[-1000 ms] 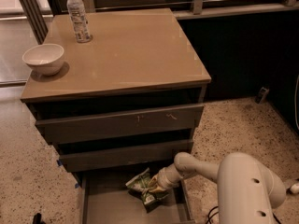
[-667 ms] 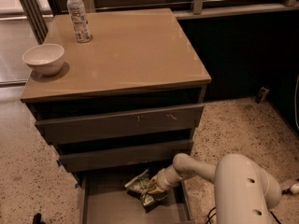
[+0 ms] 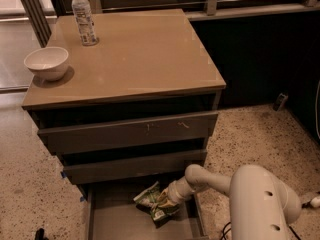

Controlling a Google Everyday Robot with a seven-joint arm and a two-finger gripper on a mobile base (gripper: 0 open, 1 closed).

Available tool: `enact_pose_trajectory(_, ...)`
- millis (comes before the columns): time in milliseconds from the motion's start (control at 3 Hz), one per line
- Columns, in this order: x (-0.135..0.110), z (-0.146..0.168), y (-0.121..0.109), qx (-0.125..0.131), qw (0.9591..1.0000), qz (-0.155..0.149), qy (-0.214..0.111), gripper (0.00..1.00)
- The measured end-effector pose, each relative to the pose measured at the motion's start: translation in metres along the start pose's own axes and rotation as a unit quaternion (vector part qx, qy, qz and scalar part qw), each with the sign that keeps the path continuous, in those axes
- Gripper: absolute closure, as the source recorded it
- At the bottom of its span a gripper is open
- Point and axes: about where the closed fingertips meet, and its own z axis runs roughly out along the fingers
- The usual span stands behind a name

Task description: Place green jalapeno chip bag into bottom drawer

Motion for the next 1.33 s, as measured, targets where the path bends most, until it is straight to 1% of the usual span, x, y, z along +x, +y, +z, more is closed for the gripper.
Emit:
enact_pose_trajectory(667,0.0000,0.0001,0.0001,0.000,1.0000,0.000,0.000,0.11)
enact_pose_trajectory(1000,0.0000,0.0001,0.0001,0.000,1.0000,0.000,0.000,0.00)
enact_pose_trajectory(1333,0.0000,0.0001,0.0001,0.000,1.0000,0.000,0.000,0.00)
